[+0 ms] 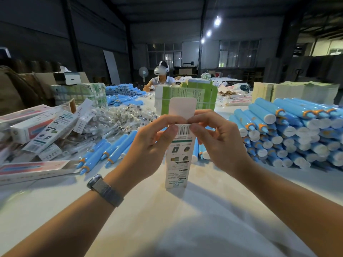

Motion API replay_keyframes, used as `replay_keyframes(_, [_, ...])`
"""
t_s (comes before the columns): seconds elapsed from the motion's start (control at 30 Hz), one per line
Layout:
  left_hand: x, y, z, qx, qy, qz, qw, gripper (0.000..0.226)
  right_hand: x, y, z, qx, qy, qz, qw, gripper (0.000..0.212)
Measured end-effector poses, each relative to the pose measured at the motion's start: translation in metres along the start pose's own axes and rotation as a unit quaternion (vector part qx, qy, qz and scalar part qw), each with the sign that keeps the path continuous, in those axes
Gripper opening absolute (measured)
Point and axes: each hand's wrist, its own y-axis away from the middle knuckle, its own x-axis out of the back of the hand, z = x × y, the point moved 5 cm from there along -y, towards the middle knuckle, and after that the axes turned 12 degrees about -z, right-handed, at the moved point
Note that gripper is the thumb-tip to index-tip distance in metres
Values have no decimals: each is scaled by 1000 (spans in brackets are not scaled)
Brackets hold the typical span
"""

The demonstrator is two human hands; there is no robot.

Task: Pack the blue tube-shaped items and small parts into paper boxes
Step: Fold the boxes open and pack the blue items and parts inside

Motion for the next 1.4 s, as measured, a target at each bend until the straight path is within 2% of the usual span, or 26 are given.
replay_keyframes(0.1, [1,2,0,6,22,-10,1000,28,-2,0,-1,-7,5,-6,1000,18])
replay_keyframes(0.2, [4,3,4,-4,-8,-7,1000,15,-2,0,-2,-19,-10,2,1000,16])
replay_keyframes(0.4, [11,15,13,-53,-54,40,996,13,-13,0,-15,-7,-13,-5,1000,7])
replay_keyframes(0.67, [8,30,21,-93,-81,109,986,10,-21,1,-28,18,11,-16,1000,15])
replay_keyframes(0.97, [9,34,18,-110,-137,122,977,12,-27,3,-26,33,-11,-23,999,18])
replay_keyframes(1.2, [3,32,18,-92,-92,121,984,9,-24,3,-27,23,-31,-24,999,15])
replay_keyframes(1.33, [1,33,23,-84,-56,115,988,7,-20,4,-27,-4,-78,-13,997,37])
replay_keyframes(1.4, [1,34,24,-79,-4,115,990,14,-20,2,-28,-5,-66,-35,997,43])
